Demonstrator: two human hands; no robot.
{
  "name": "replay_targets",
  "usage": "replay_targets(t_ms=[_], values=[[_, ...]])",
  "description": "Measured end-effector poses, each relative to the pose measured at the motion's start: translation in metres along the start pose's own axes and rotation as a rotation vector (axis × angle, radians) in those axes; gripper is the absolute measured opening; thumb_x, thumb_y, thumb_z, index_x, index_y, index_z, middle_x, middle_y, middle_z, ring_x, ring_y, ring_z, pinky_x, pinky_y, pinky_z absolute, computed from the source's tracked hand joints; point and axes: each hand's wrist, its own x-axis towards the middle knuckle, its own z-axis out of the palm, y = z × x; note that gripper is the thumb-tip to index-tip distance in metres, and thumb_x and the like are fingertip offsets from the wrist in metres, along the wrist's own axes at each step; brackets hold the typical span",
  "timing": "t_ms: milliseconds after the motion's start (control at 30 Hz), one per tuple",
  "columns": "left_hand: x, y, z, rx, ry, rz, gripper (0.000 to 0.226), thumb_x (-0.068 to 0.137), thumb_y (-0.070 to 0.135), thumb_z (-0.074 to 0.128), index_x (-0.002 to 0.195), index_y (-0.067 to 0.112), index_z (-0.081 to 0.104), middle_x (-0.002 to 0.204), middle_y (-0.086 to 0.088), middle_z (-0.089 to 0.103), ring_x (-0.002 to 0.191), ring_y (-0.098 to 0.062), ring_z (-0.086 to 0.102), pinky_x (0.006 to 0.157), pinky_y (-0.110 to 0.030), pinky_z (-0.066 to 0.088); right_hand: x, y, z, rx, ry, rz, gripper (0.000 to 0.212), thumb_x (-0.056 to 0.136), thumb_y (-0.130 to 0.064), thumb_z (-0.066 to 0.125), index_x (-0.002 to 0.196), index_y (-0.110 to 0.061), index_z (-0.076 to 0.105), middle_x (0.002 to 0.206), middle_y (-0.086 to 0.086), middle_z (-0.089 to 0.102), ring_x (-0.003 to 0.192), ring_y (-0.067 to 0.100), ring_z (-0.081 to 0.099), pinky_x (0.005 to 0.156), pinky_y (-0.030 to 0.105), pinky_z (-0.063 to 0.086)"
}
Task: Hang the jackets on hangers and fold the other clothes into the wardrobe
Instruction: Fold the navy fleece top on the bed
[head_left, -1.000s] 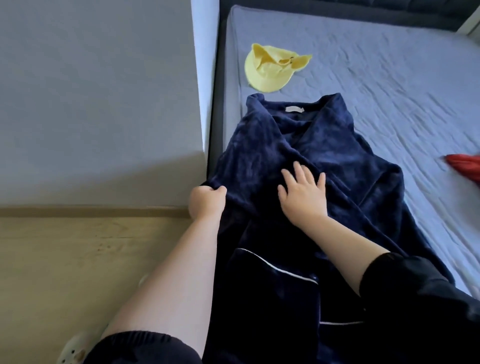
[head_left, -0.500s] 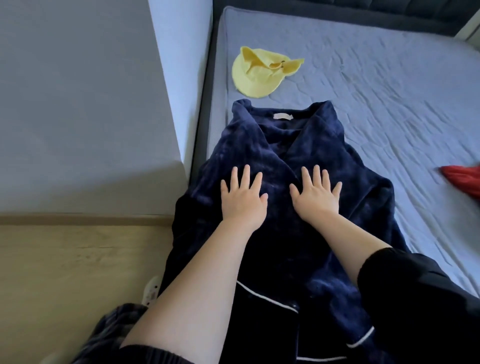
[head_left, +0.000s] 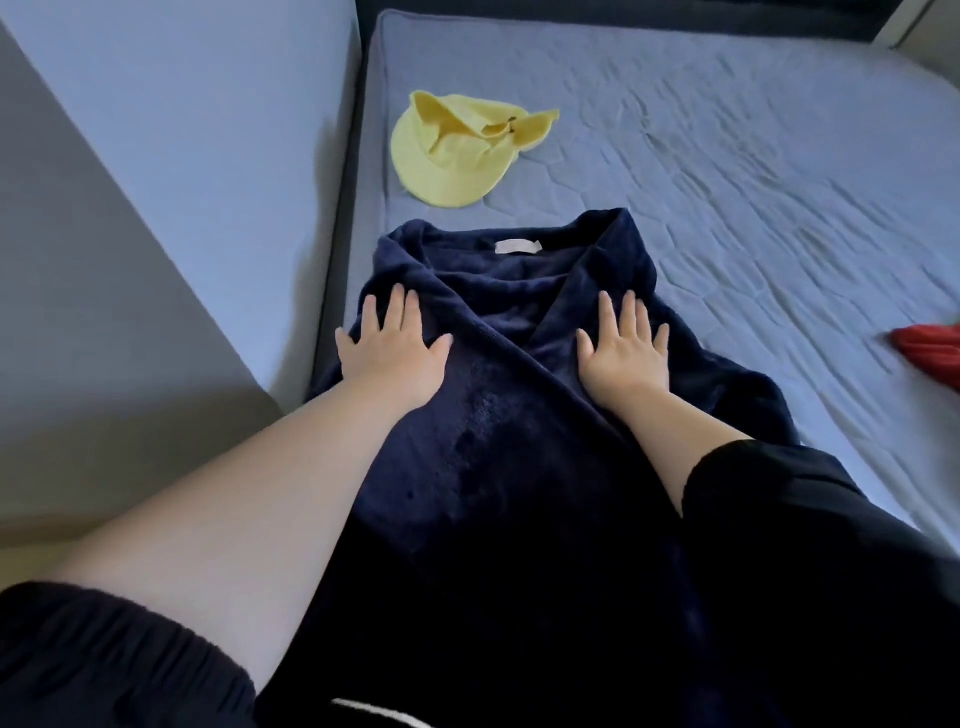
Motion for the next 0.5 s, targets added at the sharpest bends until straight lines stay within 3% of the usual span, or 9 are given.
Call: replay_targets(t_ms=[133,233,300,400,500], values=[[0.023,0.005,-0.006,-0.205,0.024,-0.128,0.077,0.097,0.055,0.031,0.153,0.014,-0.005,0.161,-0.001,-0.006,0.148,-0.024,0.004,0.115,-0.051,0.017,0.036,0.005,-0.004,0.218,0.010,0.108,0.076,0.096,-0.058,0.028,0.153,-0.020,-0.005,0.161,0.006,-0.004,0.148,0.022,-0.001,0.117,0.049,0.000],[0.046,-0.004,-0.016,-0.597,0.038,-0.302,0.095,0.073,0.065,0.056,0.150,0.020,0.022,0.151,-0.008,0.035,0.135,-0.031,0.036,0.107,-0.047,0.035,0.069,0.016,-0.011,0.733,0.003,0.409,0.093,0.082,-0.068,0.044,0.153,-0.017,0.010,0.156,0.011,0.025,0.141,0.031,0.027,0.116,0.049,0.021],[0.051,-0.013,-0.026,-0.878,0.073,-0.381,0.097,0.060,0.061,0.065,0.142,0.017,0.037,0.135,-0.007,0.051,0.121,-0.031,0.051,0.099,-0.046,0.044,0.081,0.022,-0.021,1.059,-0.040,0.549,0.089,0.083,-0.065,0.051,0.149,-0.012,0.025,0.146,0.010,0.041,0.130,0.031,0.043,0.108,0.045,0.036],[0.055,-0.025,-0.034,-1.119,0.063,-0.423,0.071,0.076,0.038,0.075,0.134,0.007,0.049,0.125,-0.008,0.058,0.111,-0.029,0.057,0.094,-0.041,0.048,0.088,0.027,-0.031,1.195,-0.104,0.531,0.060,0.085,-0.046,0.065,0.128,-0.006,0.054,0.121,0.007,0.063,0.106,0.025,0.061,0.095,0.040,0.050],[0.051,-0.025,-0.038,-1.055,0.087,-0.367,0.040,0.076,0.026,0.075,0.109,0.005,0.065,0.106,-0.013,0.068,0.097,-0.028,0.064,0.084,-0.040,0.051,0.088,0.030,-0.037,1.240,-0.046,0.544,0.046,0.079,-0.029,0.073,0.118,-0.007,0.062,0.111,0.010,0.068,0.099,0.028,0.065,0.092,0.045,0.052]])
